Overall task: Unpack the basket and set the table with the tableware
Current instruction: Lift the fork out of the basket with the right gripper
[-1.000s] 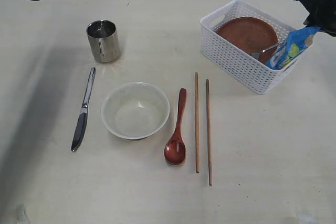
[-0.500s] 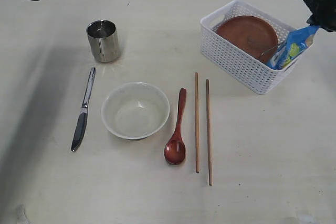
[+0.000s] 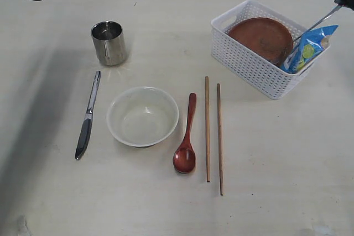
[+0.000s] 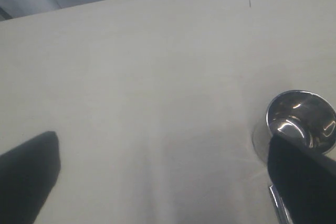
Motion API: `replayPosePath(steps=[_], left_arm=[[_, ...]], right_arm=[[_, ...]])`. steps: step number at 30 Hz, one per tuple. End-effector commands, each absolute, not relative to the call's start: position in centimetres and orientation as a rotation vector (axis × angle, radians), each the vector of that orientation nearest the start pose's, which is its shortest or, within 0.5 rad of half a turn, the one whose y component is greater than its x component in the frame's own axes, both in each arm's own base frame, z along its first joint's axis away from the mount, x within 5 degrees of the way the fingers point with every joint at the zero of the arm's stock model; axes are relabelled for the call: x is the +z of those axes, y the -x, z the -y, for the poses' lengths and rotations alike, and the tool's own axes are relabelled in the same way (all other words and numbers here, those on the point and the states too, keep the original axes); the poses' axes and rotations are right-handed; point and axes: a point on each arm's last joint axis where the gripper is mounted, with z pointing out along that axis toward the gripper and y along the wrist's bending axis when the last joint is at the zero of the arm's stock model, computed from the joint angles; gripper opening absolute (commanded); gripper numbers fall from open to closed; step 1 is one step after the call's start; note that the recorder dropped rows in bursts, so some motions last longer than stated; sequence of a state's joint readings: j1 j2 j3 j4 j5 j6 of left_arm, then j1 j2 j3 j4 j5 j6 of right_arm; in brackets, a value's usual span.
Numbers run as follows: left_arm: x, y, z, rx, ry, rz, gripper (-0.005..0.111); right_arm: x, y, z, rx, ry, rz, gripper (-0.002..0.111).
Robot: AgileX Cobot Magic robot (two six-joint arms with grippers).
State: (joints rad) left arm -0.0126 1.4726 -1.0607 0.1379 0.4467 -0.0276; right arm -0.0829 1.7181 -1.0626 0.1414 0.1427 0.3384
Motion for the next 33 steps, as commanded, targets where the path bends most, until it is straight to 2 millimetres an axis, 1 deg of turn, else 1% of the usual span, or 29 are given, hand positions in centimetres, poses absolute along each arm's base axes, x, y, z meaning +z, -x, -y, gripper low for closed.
replayPosePath(steps=[1, 8, 12, 15, 19, 22, 24, 27, 29, 31, 33], left_arm=[[28.5, -31.9, -0.2, 0.099, -0.083, -2.335, 0.105], [28.5, -31.9, 0.2, 0.074, -0.078, -2.336, 0.105], [28.5, -32.0, 1.6, 0.064, -0.170, -2.325, 0.105], [28.4, -31.8, 3.5, 0.058, -0.291, -2.315, 0.105], [27.7, -32.1, 6.8, 0.024, -0.454, -2.278, 0.105], [27.1, -32.4, 9.6, -0.011, -0.585, -2.226, 0.105], [26.8, -32.7, 11.3, -0.049, -0.649, -2.221, 0.105], [26.7, -32.8, 13.2, -0.103, -0.745, -2.230, 0.105], [26.6, -32.7, 14.3, -0.178, -0.818, -2.229, 0.105], [26.3, -32.5, 15.2, -0.299, -0.902, -2.215, 0.105], [26.1, -32.0, 16.4, -0.467, -1.036, -2.153, 0.105]], right_arm=[[24.4, -36.4, 2.7, 0.221, -0.562, -2.149, 0.000], [27.3, -35.7, 1.0, 0.231, -0.441, -2.071, 0.000], [28.9, -35.7, -0.1, 0.226, -0.345, -2.035, 0.000], [30.2, -35.8, -1.1, 0.207, -0.243, -2.005, 0.000], [31.6, -35.9, -2.8, 0.186, -0.109, -1.972, 0.000], [32.2, -35.9, -4.2, 0.183, -0.022, -1.966, 0.000], [32.6, -35.8, -5.5, 0.166, 0.074, -1.965, 0.000], [32.9, -35.6, -7.0, 0.141, 0.197, -1.958, 0.000], [32.9, -35.4, -7.6, 0.136, 0.241, -1.953, 0.000], [32.9, -35.3, -8.2, 0.135, 0.273, -1.948, 0.000], [32.9, -35.2, -8.6, 0.133, 0.299, -1.949, 0.000]])
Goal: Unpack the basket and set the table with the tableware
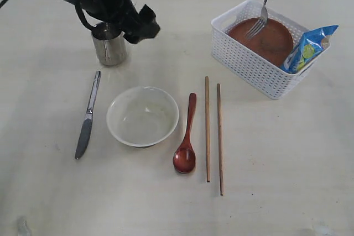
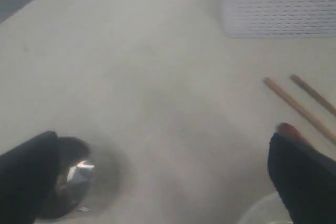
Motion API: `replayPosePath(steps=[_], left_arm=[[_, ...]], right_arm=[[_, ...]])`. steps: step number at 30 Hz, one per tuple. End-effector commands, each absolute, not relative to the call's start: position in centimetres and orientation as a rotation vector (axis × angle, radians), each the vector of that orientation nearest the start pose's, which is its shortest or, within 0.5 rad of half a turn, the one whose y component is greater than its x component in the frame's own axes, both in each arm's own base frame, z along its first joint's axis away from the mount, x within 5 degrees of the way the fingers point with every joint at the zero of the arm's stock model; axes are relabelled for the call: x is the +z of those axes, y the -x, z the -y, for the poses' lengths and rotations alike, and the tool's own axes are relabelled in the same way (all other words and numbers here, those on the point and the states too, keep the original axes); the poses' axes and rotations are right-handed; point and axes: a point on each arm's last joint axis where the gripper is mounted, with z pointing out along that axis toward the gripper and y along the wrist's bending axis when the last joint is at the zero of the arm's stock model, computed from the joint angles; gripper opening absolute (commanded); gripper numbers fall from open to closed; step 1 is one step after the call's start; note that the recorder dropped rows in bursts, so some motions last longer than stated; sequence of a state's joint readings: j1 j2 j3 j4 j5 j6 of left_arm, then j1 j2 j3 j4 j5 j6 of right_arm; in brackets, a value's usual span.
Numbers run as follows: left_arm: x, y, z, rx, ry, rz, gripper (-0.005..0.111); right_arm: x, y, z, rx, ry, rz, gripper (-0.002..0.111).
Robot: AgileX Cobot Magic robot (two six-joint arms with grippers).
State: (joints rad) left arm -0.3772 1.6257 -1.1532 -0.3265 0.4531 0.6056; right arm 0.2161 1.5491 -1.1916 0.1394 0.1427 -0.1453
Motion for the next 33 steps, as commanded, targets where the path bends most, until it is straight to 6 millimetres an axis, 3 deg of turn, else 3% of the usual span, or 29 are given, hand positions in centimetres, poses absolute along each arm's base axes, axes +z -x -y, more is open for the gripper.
replayPosePath(steps=[1, 3, 6, 15, 18, 22, 26, 29, 33], left_arm=[[26.1, -31.7, 16.8, -0.527, -1.134, -2.091, 0.105], [26.2, -30.8, 17.8, -0.697, -1.294, -1.956, 0.105], [26.8, -30.5, 18.3, -0.817, -1.314, -1.839, 0.105], [27.0, -30.5, 18.3, -0.808, -1.344, -1.730, 0.105], [27.3, -30.4, 17.6, -0.901, -1.360, -1.670, 0.105], [27.8, -31.1, 14.8, -1.089, -1.303, -1.538, 0.105], [26.6, -33.5, 12.2, -1.090, -1.125, -1.582, 0.105], [25.2, -34.4, 12.0, -1.119, -1.070, -1.604, 0.105], [24.8, -34.4, 13.3, -1.147, -1.067, -1.575, 0.105]], right_arm=[[32.9, -35.1, -8.8, 0.131, 0.316, -1.948, 0.000], [32.8, -35.0, -9.2, 0.130, 0.345, -1.952, 0.000], [32.7, -34.8, -9.9, 0.131, 0.384, -1.953, 0.000], [32.6, -33.7, -12.6, 0.127, 0.572, -1.956, 0.000], [33.0, -33.1, -13.5, 0.160, 0.666, -1.990, 0.000], [34.2, -31.6, -14.5, 0.296, 0.798, -1.956, 0.000], [35.8, -29.2, -15.8, 0.520, 0.965, -1.851, 0.000], [36.8, -28.0, -16.6, 0.677, 1.025, -1.752, 0.000], [37.0, -28.1, -16.8, 0.711, 1.002, -1.725, 0.000]])
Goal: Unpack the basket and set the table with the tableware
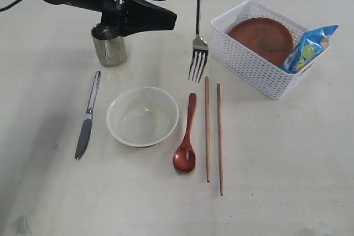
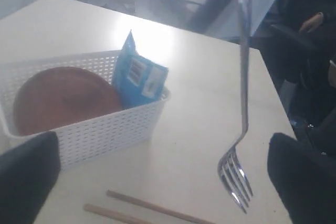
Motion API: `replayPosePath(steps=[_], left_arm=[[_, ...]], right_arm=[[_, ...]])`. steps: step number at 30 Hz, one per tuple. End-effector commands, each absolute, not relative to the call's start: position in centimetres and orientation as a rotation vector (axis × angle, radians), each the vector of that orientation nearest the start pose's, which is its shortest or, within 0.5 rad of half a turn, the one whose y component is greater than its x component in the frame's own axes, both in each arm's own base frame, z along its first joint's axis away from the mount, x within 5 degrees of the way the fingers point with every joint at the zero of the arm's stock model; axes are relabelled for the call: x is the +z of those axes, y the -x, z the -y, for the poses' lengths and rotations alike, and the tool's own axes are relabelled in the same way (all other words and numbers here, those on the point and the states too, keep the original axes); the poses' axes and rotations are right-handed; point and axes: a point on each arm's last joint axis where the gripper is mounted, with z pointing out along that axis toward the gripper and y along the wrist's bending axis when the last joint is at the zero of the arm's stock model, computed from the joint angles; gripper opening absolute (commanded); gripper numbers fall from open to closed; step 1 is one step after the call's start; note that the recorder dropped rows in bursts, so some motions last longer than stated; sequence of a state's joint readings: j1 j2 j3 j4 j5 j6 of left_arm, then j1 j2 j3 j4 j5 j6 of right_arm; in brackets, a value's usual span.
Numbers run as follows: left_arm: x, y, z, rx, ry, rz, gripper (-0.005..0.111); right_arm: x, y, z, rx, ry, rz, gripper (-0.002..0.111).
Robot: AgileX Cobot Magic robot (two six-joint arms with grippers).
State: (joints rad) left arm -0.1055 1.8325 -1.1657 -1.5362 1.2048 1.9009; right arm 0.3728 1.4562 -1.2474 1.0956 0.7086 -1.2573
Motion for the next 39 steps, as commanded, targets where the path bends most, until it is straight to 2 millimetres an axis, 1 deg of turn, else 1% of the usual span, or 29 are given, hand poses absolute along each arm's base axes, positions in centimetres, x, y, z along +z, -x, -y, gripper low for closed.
replayPosePath(steps=[1, 3, 4, 7, 16, 18, 20, 22, 23, 24, 25, 28, 37, 38, 39], left_arm=[[24.9, -34.3, 13.5, -1.155, -1.065, -1.570, 0.105], [25.0, -34.0, 14.4, -1.170, -1.079, -1.550, 0.105], [25.1, -33.7, 15.3, -1.185, -1.094, -1.531, 0.105], [25.3, -33.2, 16.6, -1.199, -1.119, -1.488, 0.105], [25.3, -33.1, 16.9, -1.202, -1.123, -1.478, 0.105], [25.3, -33.1, 16.9, -1.199, -1.126, -1.475, 0.104], [25.3, -33.0, 16.9, -1.189, -1.141, -1.468, 0.094], [25.3, -33.0, 16.9, -1.187, -1.143, -1.465, 0.079], [25.3, -33.0, 16.9, -1.187, -1.143, -1.465, 0.065], [25.3, -33.1, 16.9, -1.187, -1.140, -1.465, 0.055], [25.3, -33.1, 16.9, -1.189, -1.136, -1.464, 0.042], [25.3, -33.1, 16.9, -1.190, -1.131, -1.463, 0.001], [25.4, -33.2, 16.9, -1.195, -1.115, -1.463, 0.000], [25.4, -33.2, 16.9, -1.196, -1.113, -1.462, 0.000], [25.4, -33.2, 16.9, -1.196, -1.112, -1.462, 0.000]], right_arm=[[37.1, -28.1, -16.8, 0.712, 1.000, -1.725, 0.000], [37.1, -28.1, -16.8, 0.716, 0.994, -1.724, 0.000], [36.9, -28.1, -16.8, 0.718, 0.997, -1.727, 0.000], [36.9, -28.1, -16.8, 0.718, 0.997, -1.727, 0.000], [37.0, -28.1, -16.8, 0.719, 0.997, -1.728, 0.000], [37.0, -28.1, -16.8, 0.719, 0.997, -1.728, 0.000], [36.9, -28.1, -16.8, 0.722, 1.000, -1.728, 0.000], [36.9, -28.1, -16.8, 0.722, 1.000, -1.728, 0.000], [36.9, -28.1, -16.8, 0.722, 1.000, -1.728, 0.000], [36.9, -28.1, -16.8, 0.722, 1.000, -1.728, 0.000], [36.9, -28.1, -16.8, 0.722, 1.000, -1.728, 0.000], [36.9, -28.1, -16.8, 0.721, 1.001, -1.727, 0.000], [37.0, -28.2, -16.8, 0.720, 0.977, -1.731, 0.000], [37.0, -28.2, -16.8, 0.721, 0.975, -1.731, 0.003], [37.0, -28.2, -16.8, 0.723, 0.974, -1.731, 0.009]])
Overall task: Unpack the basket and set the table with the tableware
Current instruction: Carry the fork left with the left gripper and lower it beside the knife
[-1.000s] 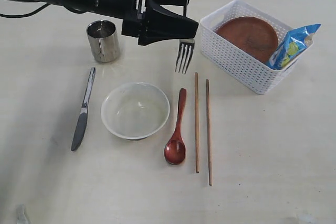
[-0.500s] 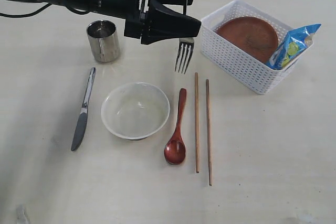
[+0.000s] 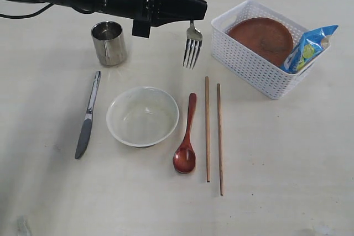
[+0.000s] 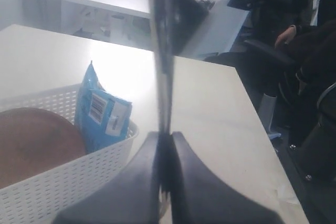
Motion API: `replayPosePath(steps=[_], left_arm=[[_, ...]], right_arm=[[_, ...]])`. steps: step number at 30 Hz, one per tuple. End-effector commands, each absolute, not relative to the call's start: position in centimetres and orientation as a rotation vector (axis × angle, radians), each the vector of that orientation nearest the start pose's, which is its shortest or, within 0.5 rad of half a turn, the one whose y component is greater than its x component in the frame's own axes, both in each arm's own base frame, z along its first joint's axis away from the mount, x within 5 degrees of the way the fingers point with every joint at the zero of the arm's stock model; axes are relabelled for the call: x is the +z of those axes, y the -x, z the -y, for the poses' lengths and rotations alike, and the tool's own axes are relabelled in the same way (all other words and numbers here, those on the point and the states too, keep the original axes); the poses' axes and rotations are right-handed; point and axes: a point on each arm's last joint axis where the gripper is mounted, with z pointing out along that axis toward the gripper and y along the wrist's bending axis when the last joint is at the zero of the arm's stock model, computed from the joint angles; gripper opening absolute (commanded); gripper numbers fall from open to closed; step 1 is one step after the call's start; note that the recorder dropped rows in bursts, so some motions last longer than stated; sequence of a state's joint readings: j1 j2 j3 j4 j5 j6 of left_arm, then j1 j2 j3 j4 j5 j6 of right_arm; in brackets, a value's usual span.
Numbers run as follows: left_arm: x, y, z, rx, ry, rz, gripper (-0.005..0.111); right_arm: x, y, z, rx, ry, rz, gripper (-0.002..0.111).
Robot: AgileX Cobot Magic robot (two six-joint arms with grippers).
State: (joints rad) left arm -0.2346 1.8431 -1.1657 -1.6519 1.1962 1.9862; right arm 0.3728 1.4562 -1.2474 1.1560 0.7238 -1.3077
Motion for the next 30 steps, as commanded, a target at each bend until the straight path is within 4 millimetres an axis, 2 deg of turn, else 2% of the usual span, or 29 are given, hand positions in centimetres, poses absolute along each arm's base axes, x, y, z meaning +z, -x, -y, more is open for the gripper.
replayPosePath(steps=[1, 5, 6, 8, 14, 17, 21, 24, 26, 30], left_arm=[[25.4, -33.2, 16.9, -1.196, -1.112, -1.462, 0.000], [25.5, -33.2, 16.9, -1.199, -1.107, -1.465, 0.000], [25.5, -33.2, 16.9, -1.199, -1.107, -1.465, 0.000], [25.5, -33.2, 16.9, -1.208, -1.099, -1.473, 0.000], [25.4, -33.2, 16.9, -1.285, -1.029, -1.554, 0.000], [25.2, -33.2, 16.6, -1.366, -0.956, -1.668, 0.000], [24.4, -33.4, 15.0, -1.455, -0.821, -1.882, 0.000], [23.3, -33.4, 13.4, -1.479, -0.715, -1.973, 0.000], [22.1, -32.9, 12.4, -1.511, -0.622, -2.043, 0.000], [19.9, -30.2, 10.4, -1.528, -0.514, -2.126, 0.000]], right_arm=[[37.0, -28.2, -16.8, 0.723, 0.974, -1.731, 0.014], [37.1, -28.4, -16.7, 0.708, 0.958, -1.730, 0.052], [37.1, -28.4, -16.7, 0.703, 0.953, -1.730, 0.058], [37.1, -28.5, -16.6, 0.689, 0.943, -1.729, 0.064], [38.1, -29.4, -15.5, 0.532, 0.808, -1.706, 0.064], [39.6, -29.4, -13.8, 0.462, 0.690, -1.688, 0.064], [40.9, -28.9, -10.8, 0.400, 0.599, -1.708, 0.064], [41.6, -28.6, -8.3, 0.343, 0.500, -1.746, 0.064], [42.1, -28.3, -7.0, 0.319, 0.440, -1.750, 0.064], [42.8, -27.7, -5.4, 0.295, 0.399, -1.748, 0.064]])
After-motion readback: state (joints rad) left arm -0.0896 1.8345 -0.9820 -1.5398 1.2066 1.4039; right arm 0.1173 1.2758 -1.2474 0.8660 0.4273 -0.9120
